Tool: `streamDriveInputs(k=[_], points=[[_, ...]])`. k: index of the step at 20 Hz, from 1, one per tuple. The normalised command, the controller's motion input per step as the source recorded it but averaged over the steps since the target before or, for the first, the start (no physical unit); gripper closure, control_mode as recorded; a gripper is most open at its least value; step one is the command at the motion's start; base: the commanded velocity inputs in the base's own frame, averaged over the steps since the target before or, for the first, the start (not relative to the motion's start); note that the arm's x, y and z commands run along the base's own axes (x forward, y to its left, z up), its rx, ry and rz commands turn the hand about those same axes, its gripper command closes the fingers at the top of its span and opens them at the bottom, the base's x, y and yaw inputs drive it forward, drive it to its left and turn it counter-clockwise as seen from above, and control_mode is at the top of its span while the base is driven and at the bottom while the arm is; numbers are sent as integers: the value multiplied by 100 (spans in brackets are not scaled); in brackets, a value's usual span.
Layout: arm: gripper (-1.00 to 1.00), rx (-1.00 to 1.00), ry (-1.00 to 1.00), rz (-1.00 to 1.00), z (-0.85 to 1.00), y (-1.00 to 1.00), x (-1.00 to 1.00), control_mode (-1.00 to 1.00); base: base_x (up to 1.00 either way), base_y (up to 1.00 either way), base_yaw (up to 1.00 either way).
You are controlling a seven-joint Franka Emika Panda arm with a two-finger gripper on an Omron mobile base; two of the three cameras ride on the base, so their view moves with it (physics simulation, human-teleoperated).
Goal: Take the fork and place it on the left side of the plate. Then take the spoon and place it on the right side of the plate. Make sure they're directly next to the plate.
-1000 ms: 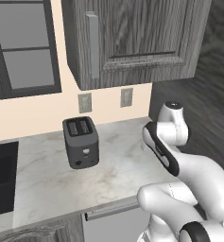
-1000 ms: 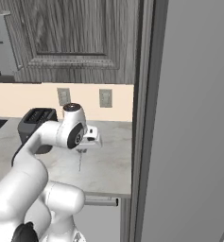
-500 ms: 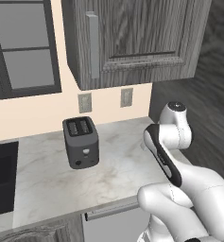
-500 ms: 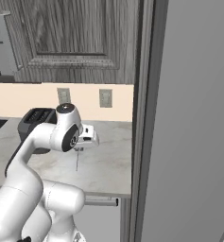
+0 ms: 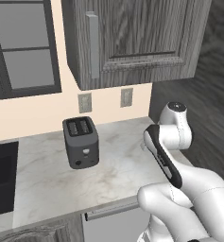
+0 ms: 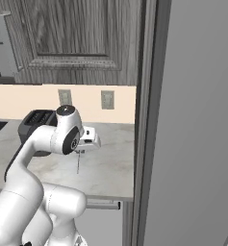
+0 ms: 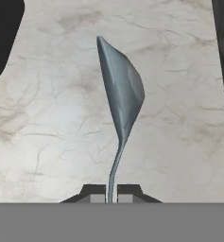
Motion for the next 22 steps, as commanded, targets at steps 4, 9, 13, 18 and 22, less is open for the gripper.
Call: streamDriveInputs(k=[4,9,13,18,22], points=[[100,0,0,0,0,0,0,-100,0,0,0],[100,0,0,0,0,0,0,-100,0,0,0],[100,0,0,0,0,0,0,100,0,0,0],[100,0,0,0,0,0,0,100,0,0,0],[100,0,0,0,0,0,0,100,0,0,0]])
